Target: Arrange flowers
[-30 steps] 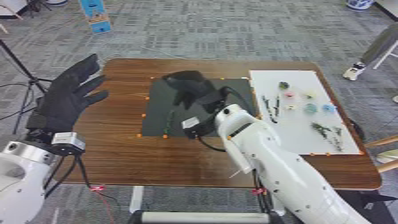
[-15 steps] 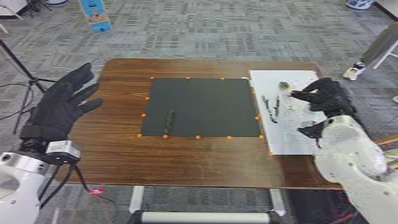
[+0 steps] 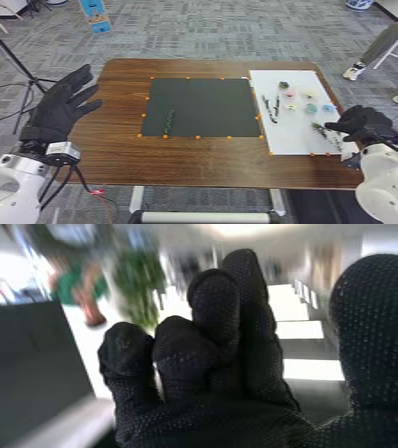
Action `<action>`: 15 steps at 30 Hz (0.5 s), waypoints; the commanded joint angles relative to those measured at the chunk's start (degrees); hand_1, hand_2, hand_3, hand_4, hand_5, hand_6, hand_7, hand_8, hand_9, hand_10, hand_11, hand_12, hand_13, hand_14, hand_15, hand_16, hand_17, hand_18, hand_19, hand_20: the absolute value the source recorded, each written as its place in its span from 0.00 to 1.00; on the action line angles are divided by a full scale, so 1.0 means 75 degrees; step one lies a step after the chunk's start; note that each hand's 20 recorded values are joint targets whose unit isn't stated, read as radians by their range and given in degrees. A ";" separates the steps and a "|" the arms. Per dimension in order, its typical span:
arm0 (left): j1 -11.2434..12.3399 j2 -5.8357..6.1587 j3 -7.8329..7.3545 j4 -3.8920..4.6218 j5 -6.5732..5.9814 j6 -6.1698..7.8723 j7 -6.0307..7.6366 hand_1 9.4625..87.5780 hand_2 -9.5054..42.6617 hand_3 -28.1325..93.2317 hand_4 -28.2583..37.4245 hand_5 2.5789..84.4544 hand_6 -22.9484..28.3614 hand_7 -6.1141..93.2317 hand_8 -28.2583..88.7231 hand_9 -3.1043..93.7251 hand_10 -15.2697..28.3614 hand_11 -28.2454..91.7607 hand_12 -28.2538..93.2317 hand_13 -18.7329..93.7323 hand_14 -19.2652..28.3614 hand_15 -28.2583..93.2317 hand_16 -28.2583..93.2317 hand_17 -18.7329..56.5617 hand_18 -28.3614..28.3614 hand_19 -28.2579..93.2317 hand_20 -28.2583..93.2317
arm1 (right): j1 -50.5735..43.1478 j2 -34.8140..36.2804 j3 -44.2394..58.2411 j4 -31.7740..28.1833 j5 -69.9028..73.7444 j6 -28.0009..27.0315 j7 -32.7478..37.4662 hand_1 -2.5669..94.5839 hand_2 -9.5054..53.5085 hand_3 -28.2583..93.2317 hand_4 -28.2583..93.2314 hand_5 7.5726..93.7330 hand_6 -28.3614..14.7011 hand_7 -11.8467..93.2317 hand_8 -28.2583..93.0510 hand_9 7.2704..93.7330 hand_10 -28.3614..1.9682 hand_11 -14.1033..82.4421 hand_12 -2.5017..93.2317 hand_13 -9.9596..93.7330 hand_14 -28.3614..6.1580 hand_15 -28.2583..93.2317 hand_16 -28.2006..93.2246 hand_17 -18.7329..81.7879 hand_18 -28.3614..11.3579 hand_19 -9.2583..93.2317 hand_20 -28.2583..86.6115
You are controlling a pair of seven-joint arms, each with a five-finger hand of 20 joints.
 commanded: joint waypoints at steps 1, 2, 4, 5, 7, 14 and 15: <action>0.0144 -0.0114 -0.0081 -0.0107 -0.0021 0.0115 0.0027 0.23 0.00 0.72 0.00 0.22 0.48 0.21 0.17 0.20 0.52 0.33 0.41 0.29 0.67 0.30 0.28 0.09 0.93 0.55 0.28 | -0.0183 -0.0068 -0.0325 0.0741 -0.0325 -0.0190 0.0293 0.34 0.00 0.79 0.00 0.67 0.65 0.36 0.14 0.71 0.52 0.73 0.41 0.72 0.47 0.91 0.60 0.56 0.16 1.00 0.76; 0.0131 -0.0107 -0.0100 -0.0101 -0.0024 0.0085 0.0034 0.23 0.00 0.72 0.00 0.22 0.48 0.21 0.17 0.20 0.52 0.33 0.41 0.29 0.67 0.30 0.28 0.09 0.93 0.55 0.28 | -0.0133 -0.0069 -0.0355 0.0775 -0.0363 -0.0318 0.0322 0.34 0.00 0.80 0.00 0.67 0.65 0.36 0.14 0.71 0.52 0.73 0.42 0.72 0.48 0.91 0.60 0.56 0.16 1.00 0.76; 0.0146 -0.0088 -0.0137 -0.0117 -0.0015 0.0106 0.0044 0.23 0.00 0.72 0.00 0.23 0.48 0.21 0.17 0.20 0.52 0.33 0.41 0.29 0.67 0.30 0.28 0.09 0.94 0.55 0.28 | -0.0016 -0.0091 -0.0467 0.0866 -0.0361 -0.0371 0.0337 0.33 0.00 0.81 0.00 0.67 0.65 0.36 0.14 0.71 0.52 0.73 0.42 0.72 0.48 0.91 0.60 0.56 0.16 1.00 0.76; 0.0144 -0.0076 -0.0139 -0.0113 -0.0029 0.0123 0.0041 0.23 0.00 0.73 0.00 0.23 0.48 0.21 0.17 0.20 0.52 0.33 0.41 0.29 0.67 0.30 0.28 0.09 0.94 0.55 0.28 | 0.0012 -0.0091 -0.0507 0.0883 -0.0344 -0.0391 0.0332 0.33 0.00 0.82 0.00 0.67 0.65 0.37 0.14 0.71 0.53 0.73 0.42 0.72 0.48 0.91 0.60 0.56 0.16 1.00 0.76; 0.0138 -0.0068 -0.0156 -0.0110 -0.0041 0.0121 0.0030 0.23 0.00 0.73 0.00 0.23 0.48 0.21 0.17 0.20 0.52 0.33 0.41 0.29 0.66 0.30 0.28 0.09 0.94 0.55 0.28 | 0.0145 -0.0094 -0.0648 0.0939 -0.0357 -0.0346 0.0307 0.32 0.00 0.84 0.00 0.67 0.65 0.37 0.14 0.71 0.53 0.73 0.42 0.72 0.48 0.91 0.60 0.56 0.16 1.00 0.75; 0.0192 -0.0088 -0.0132 -0.0112 -0.0053 0.0145 0.0040 0.22 0.00 0.73 0.00 0.23 0.48 0.21 0.17 0.20 0.52 0.33 0.41 0.29 0.67 0.30 0.28 0.09 0.94 0.55 0.28 | 0.0569 -0.0043 -0.1164 0.1122 -0.0361 -0.0367 0.0195 0.43 0.00 0.85 0.00 0.70 0.67 0.43 0.24 0.74 0.56 0.71 0.43 0.72 0.50 0.91 0.59 0.56 0.17 1.00 0.75; 0.0201 -0.0086 -0.0135 -0.0117 -0.0047 0.0141 0.0036 0.22 0.00 0.73 0.00 0.23 0.48 0.21 0.17 0.20 0.52 0.33 0.41 0.29 0.67 0.30 0.28 0.09 0.94 0.55 0.28 | 0.0548 -0.0047 -0.1169 0.1127 -0.0325 -0.0281 0.0167 0.46 0.00 0.85 0.01 0.71 0.67 0.45 0.27 0.76 0.58 0.69 0.47 0.73 0.51 0.91 0.59 0.56 0.17 1.00 0.75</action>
